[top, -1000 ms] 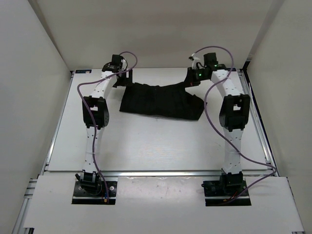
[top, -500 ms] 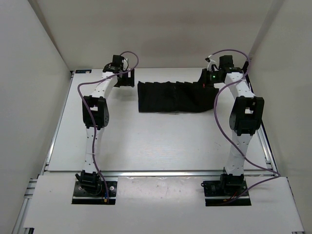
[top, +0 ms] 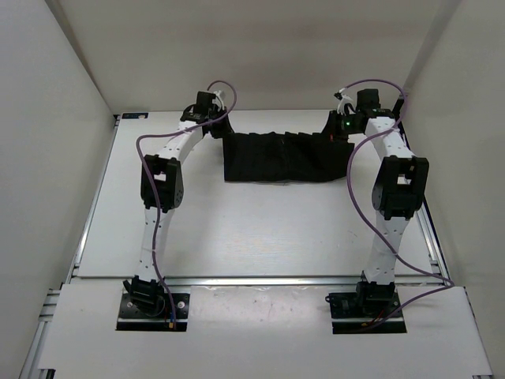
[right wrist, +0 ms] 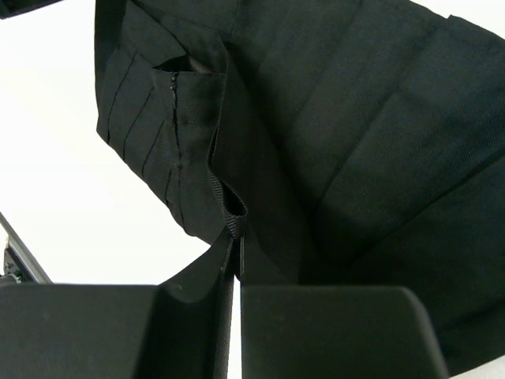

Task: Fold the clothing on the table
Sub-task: Fold the skirt

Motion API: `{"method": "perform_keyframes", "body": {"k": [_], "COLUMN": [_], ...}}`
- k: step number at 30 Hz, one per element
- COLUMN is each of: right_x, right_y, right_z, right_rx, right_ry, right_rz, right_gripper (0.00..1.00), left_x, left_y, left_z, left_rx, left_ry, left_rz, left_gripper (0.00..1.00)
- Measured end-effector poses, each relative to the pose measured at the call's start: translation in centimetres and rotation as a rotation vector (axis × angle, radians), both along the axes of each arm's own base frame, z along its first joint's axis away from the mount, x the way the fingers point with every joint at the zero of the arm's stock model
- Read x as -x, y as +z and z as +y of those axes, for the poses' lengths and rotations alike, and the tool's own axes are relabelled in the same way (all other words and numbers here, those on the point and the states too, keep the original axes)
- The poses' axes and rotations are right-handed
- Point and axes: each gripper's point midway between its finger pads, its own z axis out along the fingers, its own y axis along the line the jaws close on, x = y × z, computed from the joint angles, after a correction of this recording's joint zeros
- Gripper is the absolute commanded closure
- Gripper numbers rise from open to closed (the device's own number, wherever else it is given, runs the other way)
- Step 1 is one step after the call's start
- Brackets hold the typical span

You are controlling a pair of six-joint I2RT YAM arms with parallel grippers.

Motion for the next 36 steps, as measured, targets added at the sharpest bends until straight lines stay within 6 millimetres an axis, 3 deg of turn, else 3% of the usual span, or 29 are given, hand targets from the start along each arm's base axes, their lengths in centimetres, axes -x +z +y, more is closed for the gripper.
{"method": "perform_keyframes", "body": {"k": [5,17,23,25,26,27,31,36], "right_x": [-0.2,-1.2,-1.6,-1.8,-2.0,-2.1,-2.4,-2.6], "right_y": [0.1,1.0,1.0,0.9,0.9,0.8,0.3,0.1], "right_z": [-0.2,-0.1,-0.8,-1.4,-1.6,-1.8,-2.2,-1.6], "right_rx": [0.005,0.005,0.003,0.003,0.003,0.002,0.002,0.002], "right_ry": [-0.005,-0.005,-0.016,-0.028,-0.033,-0.035,-0.043,-0.030], "right_rz": [-0.008,-0.043,-0.047,-0.049,-0.048,-0.049,-0.044,-0.044], "right_gripper": [1.00,1.00,1.00,1.00,1.00,1.00,1.00,1.00], "left_x": [-0.7,0.9,1.1,1.1,1.1,1.3,1.7,3.0], "left_y": [-0.1,-5.1,-5.4,-5.4,-5.3,-5.2,-4.3,-4.2], "left_z": [-0.5,-2.1,-2.6,-2.6,-2.6,-2.7,-3.2,-3.5], "left_rx": [0.068,0.099,0.105,0.103,0.101,0.102,0.127,0.145], "left_ry": [0.024,0.033,0.026,0.023,0.017,0.007,-0.047,-0.103], "left_rz": [0.013,0.125,0.128,0.127,0.126,0.129,0.142,0.181], "left_gripper": [1.00,1.00,0.99,0.85,0.70,0.65,0.53,0.48]}}
